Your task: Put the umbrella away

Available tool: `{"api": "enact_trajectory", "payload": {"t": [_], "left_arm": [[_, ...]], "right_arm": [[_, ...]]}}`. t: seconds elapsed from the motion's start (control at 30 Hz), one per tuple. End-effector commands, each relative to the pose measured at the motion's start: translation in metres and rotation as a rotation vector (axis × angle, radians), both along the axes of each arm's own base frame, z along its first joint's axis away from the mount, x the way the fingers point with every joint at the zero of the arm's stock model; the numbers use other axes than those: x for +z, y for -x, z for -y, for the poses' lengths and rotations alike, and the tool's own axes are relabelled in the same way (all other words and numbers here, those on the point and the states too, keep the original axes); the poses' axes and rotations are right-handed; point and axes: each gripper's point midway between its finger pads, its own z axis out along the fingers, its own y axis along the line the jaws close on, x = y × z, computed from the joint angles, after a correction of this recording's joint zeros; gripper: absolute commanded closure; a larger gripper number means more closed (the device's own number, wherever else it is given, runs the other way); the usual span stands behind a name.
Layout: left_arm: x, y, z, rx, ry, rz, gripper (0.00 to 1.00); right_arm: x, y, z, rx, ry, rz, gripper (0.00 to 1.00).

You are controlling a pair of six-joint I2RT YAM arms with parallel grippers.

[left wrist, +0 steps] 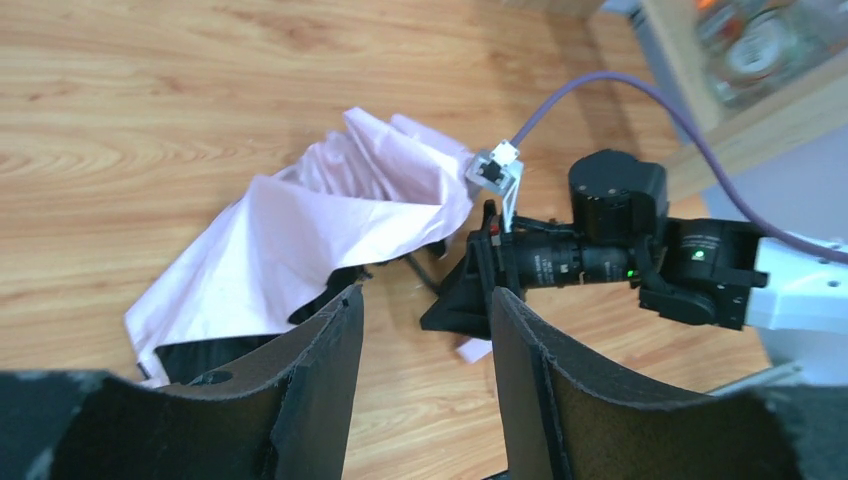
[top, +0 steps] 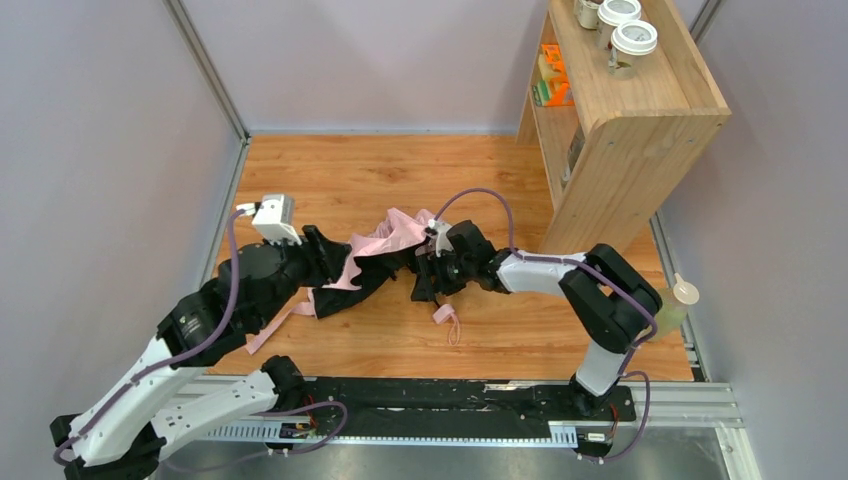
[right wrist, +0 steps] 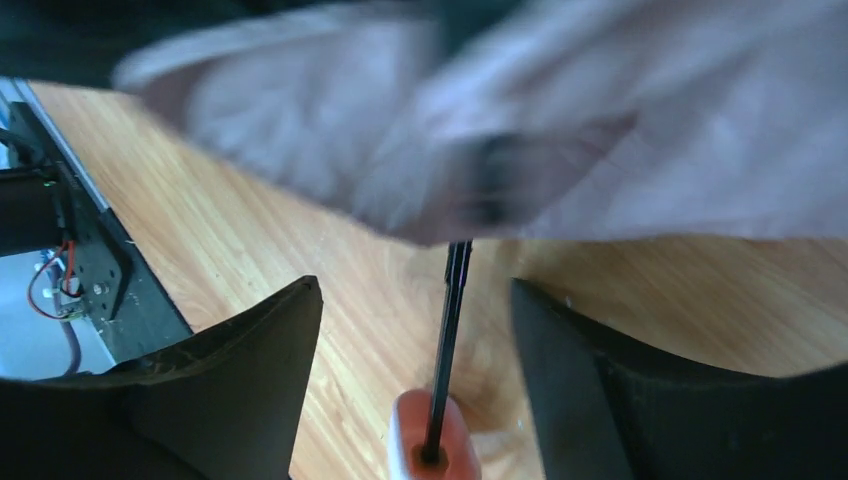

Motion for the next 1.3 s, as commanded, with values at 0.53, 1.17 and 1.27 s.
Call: {"api": "enact_trajectory", "payload": {"t": [0.53, 1.17, 1.27], "left_arm": [[-0.027, -0.03, 0.038, -0.157, -0.034, -0.207, 0.34], [0.011, -0.045, 0.11, -0.524, -0.068, -0.204, 0.25], [-0.001, -0.05, 0.106, -0.491, -0.1, -0.232, 0.26]], "right_arm": [[0.105, -0.048, 0.018, -0.22, -0.133, 0.51, 1.0], [0.176, -0.066, 0.031, -0.289, 0.049, 0.673, 1.0], [0.19, -0.059, 0.03, -0.293, -0.013, 0.672, 1.0]]}}
